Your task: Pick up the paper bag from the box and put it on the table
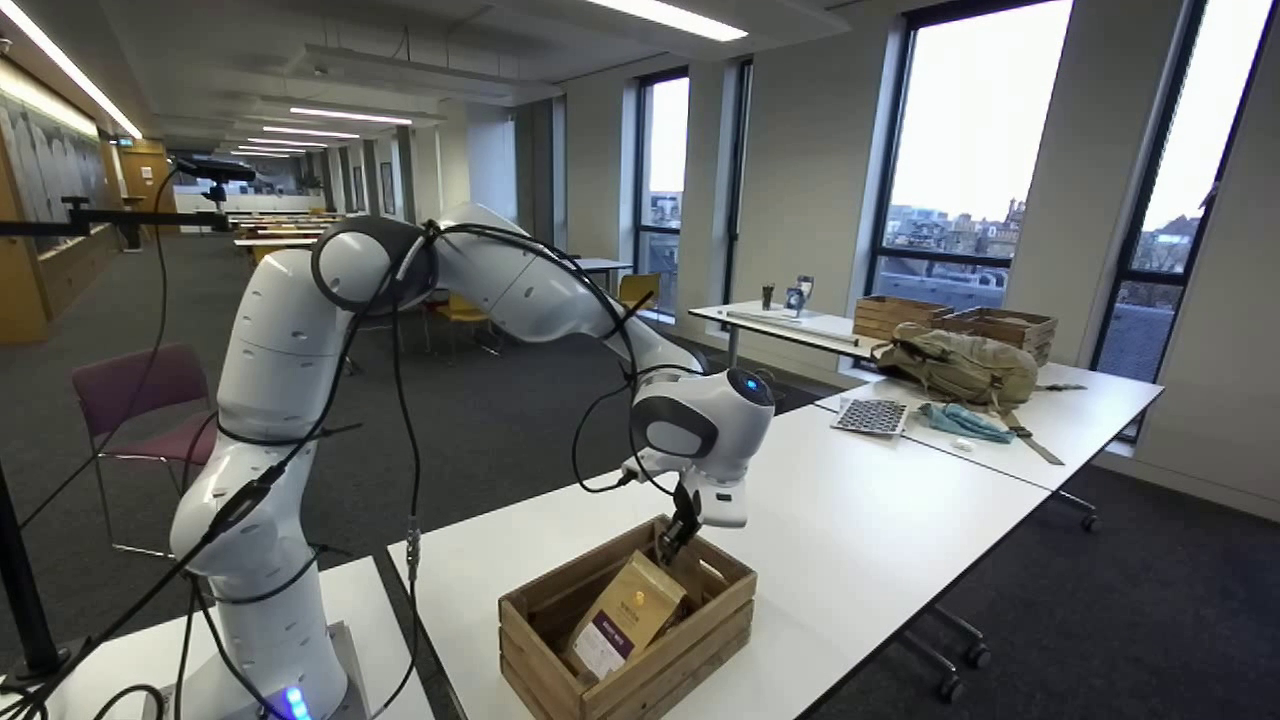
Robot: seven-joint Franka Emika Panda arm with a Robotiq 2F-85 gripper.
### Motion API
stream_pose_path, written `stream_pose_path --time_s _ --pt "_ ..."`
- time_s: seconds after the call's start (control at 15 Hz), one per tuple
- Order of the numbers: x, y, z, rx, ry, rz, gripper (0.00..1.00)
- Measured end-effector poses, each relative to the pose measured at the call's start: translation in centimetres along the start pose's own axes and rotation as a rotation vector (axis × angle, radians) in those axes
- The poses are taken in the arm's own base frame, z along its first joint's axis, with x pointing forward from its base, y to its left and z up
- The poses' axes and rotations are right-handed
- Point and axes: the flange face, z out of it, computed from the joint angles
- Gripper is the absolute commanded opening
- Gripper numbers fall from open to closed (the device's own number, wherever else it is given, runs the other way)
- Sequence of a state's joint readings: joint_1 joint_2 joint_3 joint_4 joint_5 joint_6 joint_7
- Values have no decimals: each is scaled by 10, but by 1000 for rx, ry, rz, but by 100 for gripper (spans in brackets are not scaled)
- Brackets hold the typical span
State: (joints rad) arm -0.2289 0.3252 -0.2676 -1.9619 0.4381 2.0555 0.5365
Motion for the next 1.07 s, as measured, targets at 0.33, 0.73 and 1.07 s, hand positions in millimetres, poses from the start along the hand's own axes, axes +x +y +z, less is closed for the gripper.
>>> stream_pose_path --time_s 0.33,0.73,1.07 --pt "6 6 -4 4 7 13 0" --pt "-16 6 -46 -10 93 -51 0" --pt "-73 -2 -92 -45 195 -179 0"
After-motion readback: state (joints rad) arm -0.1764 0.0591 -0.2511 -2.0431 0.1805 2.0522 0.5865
